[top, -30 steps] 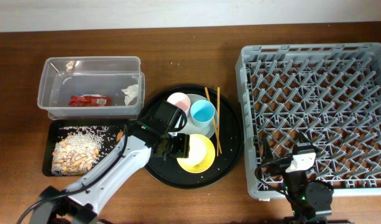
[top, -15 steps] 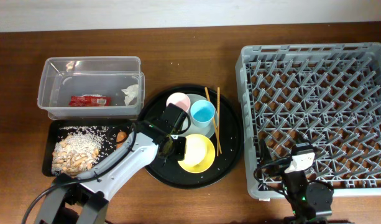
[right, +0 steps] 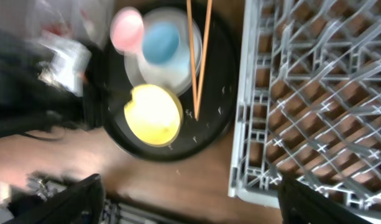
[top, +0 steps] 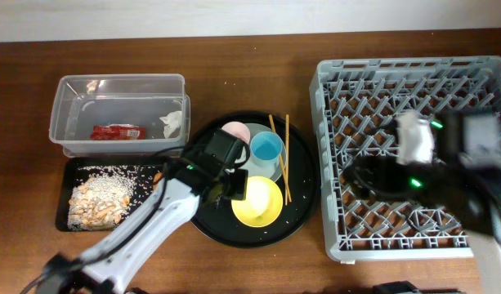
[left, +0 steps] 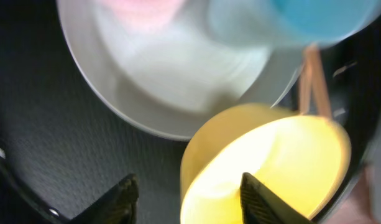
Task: Sort waste into correct bins and load items into the dishwasher rack
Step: 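Grasp the yellow bowl rim with the right gripper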
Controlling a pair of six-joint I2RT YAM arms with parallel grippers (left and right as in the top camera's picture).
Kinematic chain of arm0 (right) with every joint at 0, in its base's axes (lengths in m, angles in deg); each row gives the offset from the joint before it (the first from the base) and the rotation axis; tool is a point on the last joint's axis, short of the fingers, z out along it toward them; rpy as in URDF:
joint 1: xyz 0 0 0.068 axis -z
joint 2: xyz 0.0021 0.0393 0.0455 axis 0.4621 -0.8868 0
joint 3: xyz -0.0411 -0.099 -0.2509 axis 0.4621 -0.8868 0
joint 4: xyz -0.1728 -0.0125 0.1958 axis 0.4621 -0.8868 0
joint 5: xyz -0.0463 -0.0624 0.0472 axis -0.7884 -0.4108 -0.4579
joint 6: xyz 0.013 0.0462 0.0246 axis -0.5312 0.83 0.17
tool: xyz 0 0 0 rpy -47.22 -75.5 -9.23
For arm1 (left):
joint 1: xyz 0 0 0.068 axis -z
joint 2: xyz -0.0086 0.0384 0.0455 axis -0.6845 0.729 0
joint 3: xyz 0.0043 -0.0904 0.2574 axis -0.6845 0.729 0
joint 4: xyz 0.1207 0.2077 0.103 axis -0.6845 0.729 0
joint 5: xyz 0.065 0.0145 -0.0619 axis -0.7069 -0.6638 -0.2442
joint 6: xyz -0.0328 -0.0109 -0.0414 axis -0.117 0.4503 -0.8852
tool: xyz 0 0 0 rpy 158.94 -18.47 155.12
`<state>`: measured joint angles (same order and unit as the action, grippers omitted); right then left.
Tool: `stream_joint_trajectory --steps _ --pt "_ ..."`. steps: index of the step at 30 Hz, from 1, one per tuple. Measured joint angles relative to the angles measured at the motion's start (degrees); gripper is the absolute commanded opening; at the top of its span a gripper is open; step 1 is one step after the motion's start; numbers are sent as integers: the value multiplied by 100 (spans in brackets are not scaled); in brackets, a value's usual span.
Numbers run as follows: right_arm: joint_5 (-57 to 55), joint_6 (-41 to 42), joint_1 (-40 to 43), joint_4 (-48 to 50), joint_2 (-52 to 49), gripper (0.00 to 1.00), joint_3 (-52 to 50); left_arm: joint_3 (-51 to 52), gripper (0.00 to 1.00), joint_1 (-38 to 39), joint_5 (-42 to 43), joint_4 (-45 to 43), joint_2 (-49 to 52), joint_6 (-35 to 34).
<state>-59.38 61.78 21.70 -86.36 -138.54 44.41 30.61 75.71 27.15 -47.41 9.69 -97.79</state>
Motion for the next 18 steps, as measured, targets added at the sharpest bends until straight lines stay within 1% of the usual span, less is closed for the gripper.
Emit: stream_joint_trajectory --steps 1,2,3,5,6,9,13,15,16,17,18 --pt "-61 -17 -319 140 -590 72 -310 -118 61 -2 -192 -61 -417 11" --pt "-120 -31 -562 240 -955 69 -511 -146 66 -52 -341 -96 -629 9" --pt "-334 -37 -916 457 -1401 68 -769 -157 69 -203 -487 -79 -813 24" --pt "-518 -39 -1436 986 -2092 66 -1058 -162 70 -546 -614 -79 -909 48" --pt "-560 -44 -1751 1231 -2577 65 -1141 -162 70 -807 -651 -46 -911 48" --pt "-623 -42 -2339 1637 -3368 64 -1172 -162 70 -1248 -678 85 -916 48" --pt "-800 -57 -2658 1998 -3665 64 -1176 -164 70 -1309 -675 190 -916 48" --pt "-909 -59 -2660 2328 -3668 60 -1231 -164 71 -1309 -678 195 -916 48" --pt "-931 -66 -2660 2533 -3665 55 -1333 -164 71 -1309 -675 195 -916 48" --pt "-955 -74 -2660 2708 -3665 33 -1545 -164 71 -1309 -675 216 -916 48" --pt "-968 -127 -2660 2732 -3668 31 -1611 -164 71 -1309 -678 214 -916 48"
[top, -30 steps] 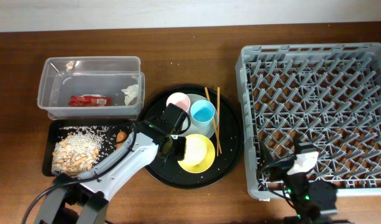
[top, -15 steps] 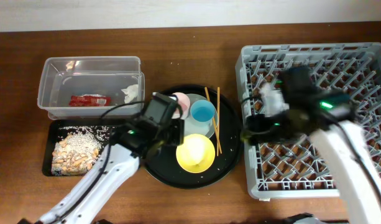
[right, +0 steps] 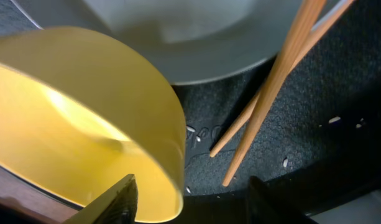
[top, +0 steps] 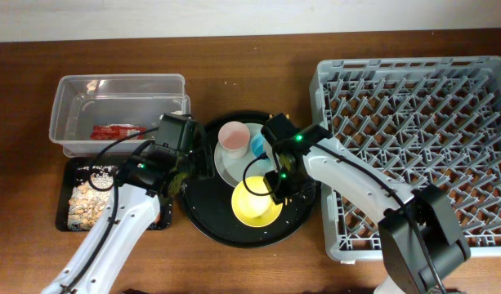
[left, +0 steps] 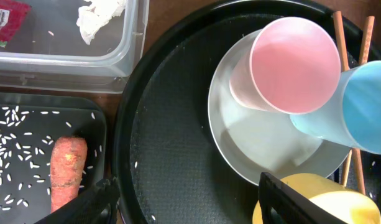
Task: Sort waste into correct bins and load items into the dishwasher rack
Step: 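Grasp the yellow bowl rim with the right gripper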
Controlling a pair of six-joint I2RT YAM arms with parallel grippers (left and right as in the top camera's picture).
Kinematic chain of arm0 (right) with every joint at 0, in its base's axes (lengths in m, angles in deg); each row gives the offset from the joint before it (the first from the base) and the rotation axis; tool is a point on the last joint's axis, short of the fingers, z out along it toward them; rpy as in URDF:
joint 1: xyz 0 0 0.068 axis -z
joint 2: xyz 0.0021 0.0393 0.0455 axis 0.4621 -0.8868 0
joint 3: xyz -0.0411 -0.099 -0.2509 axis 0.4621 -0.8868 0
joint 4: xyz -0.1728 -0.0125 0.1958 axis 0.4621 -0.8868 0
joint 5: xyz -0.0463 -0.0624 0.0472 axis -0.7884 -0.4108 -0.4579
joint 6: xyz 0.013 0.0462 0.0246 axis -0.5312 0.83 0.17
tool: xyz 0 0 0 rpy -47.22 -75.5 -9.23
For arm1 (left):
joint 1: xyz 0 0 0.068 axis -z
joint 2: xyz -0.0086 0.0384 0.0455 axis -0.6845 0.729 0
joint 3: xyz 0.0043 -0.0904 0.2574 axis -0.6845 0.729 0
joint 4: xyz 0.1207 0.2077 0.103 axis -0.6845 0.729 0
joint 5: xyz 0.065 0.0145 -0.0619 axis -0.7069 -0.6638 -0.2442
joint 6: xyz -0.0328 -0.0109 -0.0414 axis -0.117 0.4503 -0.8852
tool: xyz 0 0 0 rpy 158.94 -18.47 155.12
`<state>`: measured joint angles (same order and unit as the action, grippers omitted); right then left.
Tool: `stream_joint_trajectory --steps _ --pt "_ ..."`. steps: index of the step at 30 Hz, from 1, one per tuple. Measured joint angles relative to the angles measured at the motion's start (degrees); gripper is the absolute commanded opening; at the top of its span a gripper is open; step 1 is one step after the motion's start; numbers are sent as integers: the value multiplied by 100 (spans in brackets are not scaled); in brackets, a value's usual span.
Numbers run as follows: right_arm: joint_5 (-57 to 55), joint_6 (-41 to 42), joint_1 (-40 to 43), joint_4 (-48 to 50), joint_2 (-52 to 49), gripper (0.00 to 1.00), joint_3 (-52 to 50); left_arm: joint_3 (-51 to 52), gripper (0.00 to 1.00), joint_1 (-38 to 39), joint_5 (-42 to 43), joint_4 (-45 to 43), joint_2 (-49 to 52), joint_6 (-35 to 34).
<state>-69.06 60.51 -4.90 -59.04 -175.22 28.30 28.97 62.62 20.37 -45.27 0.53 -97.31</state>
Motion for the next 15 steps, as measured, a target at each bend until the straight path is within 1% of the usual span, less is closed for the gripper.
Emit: stream_joint_trajectory --steps 5,7,9,10,11,15 --pt "0 13 0 162 0 31 -22 0 71 0 -48 0 0 0" --pt "0 17 0 345 0 27 -109 0 71 0 -111 24 0 0" --pt "2 11 0 376 0 25 -151 0 71 0 -127 42 0 0" --pt "0 11 0 387 0 20 -151 0 71 0 -125 42 0 0" --pt "2 13 0 387 0 19 -151 2 71 0 -127 42 0 0" --pt "2 11 0 391 0 18 -151 0 72 0 -125 42 0 0"
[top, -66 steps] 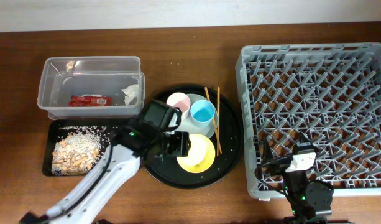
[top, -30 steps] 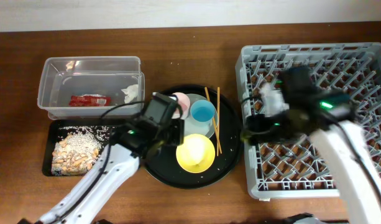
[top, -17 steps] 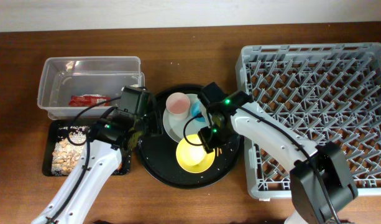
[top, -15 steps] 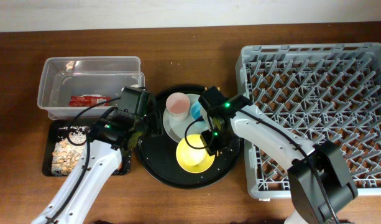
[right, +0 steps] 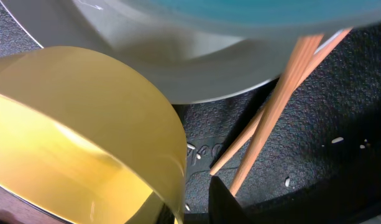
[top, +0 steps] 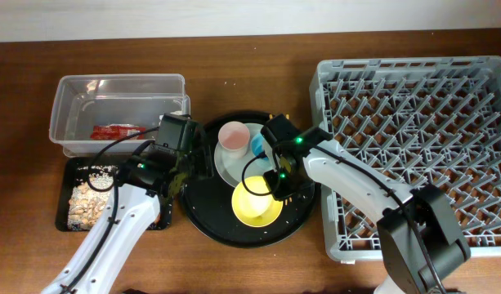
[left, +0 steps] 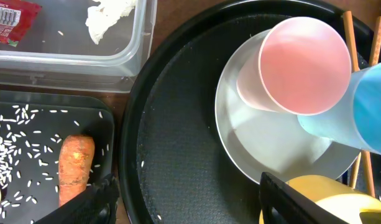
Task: Sort waste into correct bins and load items into the dishwasher rack
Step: 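Grasp the yellow bowl rim with the right gripper, then carry the yellow bowl right and set it upright in the dish rack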
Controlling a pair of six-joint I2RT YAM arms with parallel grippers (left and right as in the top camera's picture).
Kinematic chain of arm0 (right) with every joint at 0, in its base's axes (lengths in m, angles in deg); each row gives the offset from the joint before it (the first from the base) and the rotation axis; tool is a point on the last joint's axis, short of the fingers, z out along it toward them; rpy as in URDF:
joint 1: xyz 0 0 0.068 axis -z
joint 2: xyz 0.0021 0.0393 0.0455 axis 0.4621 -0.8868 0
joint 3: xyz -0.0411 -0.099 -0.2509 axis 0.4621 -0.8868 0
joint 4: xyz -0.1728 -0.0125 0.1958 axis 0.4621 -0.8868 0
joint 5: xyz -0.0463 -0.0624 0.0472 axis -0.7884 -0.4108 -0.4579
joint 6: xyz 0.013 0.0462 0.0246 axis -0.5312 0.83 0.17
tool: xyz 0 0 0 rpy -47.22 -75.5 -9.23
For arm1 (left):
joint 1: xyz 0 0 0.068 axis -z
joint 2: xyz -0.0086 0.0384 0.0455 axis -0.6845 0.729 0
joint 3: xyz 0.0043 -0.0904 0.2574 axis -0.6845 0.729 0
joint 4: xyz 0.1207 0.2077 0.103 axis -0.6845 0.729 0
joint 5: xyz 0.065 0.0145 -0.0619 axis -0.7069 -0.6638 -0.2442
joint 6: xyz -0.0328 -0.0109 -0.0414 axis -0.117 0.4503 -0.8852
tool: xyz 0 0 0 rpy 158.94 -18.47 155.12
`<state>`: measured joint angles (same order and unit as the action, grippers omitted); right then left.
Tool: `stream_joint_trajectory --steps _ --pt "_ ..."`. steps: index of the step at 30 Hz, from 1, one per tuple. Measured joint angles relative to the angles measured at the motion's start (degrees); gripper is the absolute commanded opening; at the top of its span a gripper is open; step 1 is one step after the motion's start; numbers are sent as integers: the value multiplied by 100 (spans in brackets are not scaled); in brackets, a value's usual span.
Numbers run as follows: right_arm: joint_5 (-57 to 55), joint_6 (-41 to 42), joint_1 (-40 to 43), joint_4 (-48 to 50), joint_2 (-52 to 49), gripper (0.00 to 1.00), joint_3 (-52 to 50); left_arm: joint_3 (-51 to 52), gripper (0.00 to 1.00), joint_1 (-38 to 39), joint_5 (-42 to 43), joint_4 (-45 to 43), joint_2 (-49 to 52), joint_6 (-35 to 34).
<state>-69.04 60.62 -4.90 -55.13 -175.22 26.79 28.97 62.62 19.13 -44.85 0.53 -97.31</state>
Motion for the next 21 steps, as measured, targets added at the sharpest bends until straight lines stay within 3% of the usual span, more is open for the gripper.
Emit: stream_joint_trajectory --steps 1,3,9,13,16,17,18,21 --pt "0 2 0 33 0 18 0 0 72 0 0 0 0 0" --pt "0 -2 0 70 0 4 0 0 72 0 -2 0 0 0" --pt "376 -79 0 -111 7 4 72 0 72 0 -2 13 0 0" --pt "490 -472 31 -1475 855 4 1314 0 72 0 -2 170 0 0" --pt "-1106 -573 555 -1661 1777 4 2127 0 72 0 0 205 0 0" --pt "-2059 -575 909 -1207 1998 4 2177 0 74 0 4 223 0 0" --pt "-3147 -584 1436 -402 2063 4 2179 2 99 0 4 223 0 0" --pt "-4299 -608 2721 1126 1714 4 2197 -2 99 0 9 254 -11 20"
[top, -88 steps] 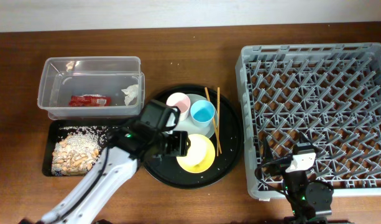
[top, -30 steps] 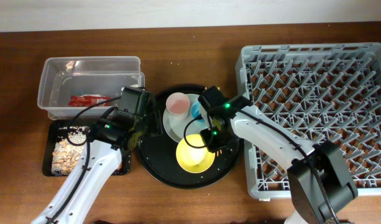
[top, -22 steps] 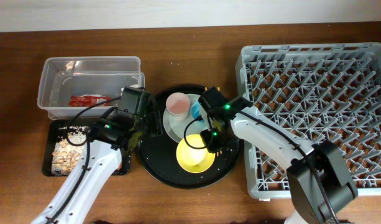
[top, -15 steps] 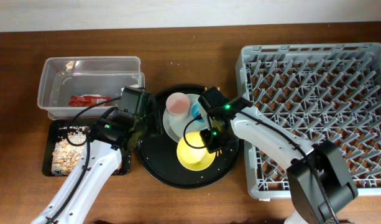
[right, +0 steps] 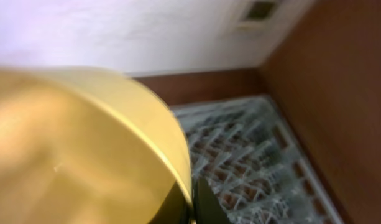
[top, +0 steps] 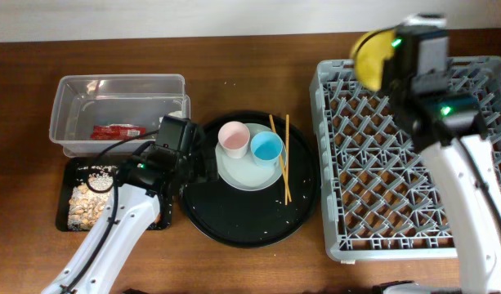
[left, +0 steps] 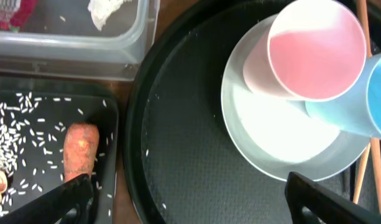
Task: Sort waste into correct bins and load items into the dishwasher rack
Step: 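Carry the yellow bowl right and set it upright in the dish rack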
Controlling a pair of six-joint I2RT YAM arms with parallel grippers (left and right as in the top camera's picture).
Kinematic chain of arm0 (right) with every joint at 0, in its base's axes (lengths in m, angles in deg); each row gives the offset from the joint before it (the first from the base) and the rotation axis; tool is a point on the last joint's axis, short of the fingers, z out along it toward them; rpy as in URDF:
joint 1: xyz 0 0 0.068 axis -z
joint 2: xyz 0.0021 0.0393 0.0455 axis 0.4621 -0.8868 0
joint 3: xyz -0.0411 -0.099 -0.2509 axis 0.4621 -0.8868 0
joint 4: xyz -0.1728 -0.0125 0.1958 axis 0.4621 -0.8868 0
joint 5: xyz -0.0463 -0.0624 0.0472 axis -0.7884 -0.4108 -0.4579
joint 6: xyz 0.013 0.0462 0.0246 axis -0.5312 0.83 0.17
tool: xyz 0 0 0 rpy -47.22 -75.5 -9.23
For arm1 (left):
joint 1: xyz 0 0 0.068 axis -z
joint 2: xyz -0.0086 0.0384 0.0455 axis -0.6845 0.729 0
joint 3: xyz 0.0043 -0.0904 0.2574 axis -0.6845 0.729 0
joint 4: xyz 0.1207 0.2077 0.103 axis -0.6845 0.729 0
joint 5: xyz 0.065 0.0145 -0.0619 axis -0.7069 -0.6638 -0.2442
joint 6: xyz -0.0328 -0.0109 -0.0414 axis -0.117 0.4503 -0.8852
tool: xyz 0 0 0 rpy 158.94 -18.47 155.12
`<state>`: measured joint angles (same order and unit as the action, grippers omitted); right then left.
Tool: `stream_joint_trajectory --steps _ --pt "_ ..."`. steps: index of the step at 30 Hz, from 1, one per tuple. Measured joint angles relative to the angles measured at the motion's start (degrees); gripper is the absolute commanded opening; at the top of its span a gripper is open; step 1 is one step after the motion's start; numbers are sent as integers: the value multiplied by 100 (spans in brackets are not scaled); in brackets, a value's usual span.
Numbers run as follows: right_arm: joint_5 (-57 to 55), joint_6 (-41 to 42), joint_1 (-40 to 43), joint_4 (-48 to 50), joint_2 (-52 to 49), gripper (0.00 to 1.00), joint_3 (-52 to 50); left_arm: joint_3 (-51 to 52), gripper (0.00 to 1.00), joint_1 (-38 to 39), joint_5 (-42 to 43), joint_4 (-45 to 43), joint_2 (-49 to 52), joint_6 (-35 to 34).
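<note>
My right gripper (top: 391, 51) is shut on the rim of the yellow bowl (top: 367, 51), held tilted above the far left corner of the grey dishwasher rack (top: 413, 163). The right wrist view is filled by the bowl (right: 84, 143), with the rack (right: 240, 149) below. A pink cup (top: 233, 135) and a blue cup (top: 266, 147) stand on a white plate (top: 248, 170) on the round black tray (top: 234, 220), beside two chopsticks (top: 284, 159). My left gripper (left: 190, 199) hangs open over the tray's left rim, holding nothing.
A clear bin (top: 119, 90) at the back left holds a red wrapper (top: 117, 131) and a crumpled tissue (left: 109, 9). In front of it a black food tray (top: 66, 196) carries rice and a carrot (left: 80, 149). Rice grains dot the round tray.
The yellow bowl has left the round tray. My right gripper, then shut on its rim down on the tray, now holds it high over the rack's far left corner. The left gripper barely shifted.
At first my left gripper was low beside the yellow bowl on the tray and the right arm was over the rack. Then the left was back at the tray's left rim and the right stood open around the bowl's rim. It shut there, and now holds the bowl over the rack.
</note>
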<state>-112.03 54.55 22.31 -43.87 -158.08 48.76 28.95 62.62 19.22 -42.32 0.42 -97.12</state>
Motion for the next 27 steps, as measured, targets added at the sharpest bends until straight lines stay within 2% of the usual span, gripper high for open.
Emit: stream_joint_trajectory --steps 2,6,9,13,16,19,20,21,23,26,27 --pt "-452 -20 608 605 -592 4 0 -2 99 0 -2 37 -2 0" --pt "-1725 -1060 706 2009 -2168 4 -9 -4 99 0 -4 52 -15 0" --pt "-1952 -1425 693 1930 -2883 4 -9 -4 99 0 -2 42 -15 2" --pt "-2070 -1480 638 1222 -2894 4 28 -4 99 0 -4 42 -15 0" --pt "-2074 -1502 293 791 -2903 5 59 -4 99 0 -2 39 -15 0" --pt "-2103 -1508 120 269 -2900 18 72 -7 99 0 -4 37 -15 2" --pt "-2094 -1497 59 160 -2900 27 72 -7 99 0 -2 44 -15 0" --pt "-2046 -1497 -55 -107 -2896 45 79 -7 99 0 -2 46 -15 0" --pt "-1722 -1523 -284 -317 -2918 69 76 -7 99 0 -4 42 -15 0" --pt "-1287 -1530 -916 -522 -2935 82 72 -7 99 0 -4 44 -15 2" --pt "-1233 -1523 -1047 -605 -2935 83 66 -7 99 0 -2 46 -15 0"
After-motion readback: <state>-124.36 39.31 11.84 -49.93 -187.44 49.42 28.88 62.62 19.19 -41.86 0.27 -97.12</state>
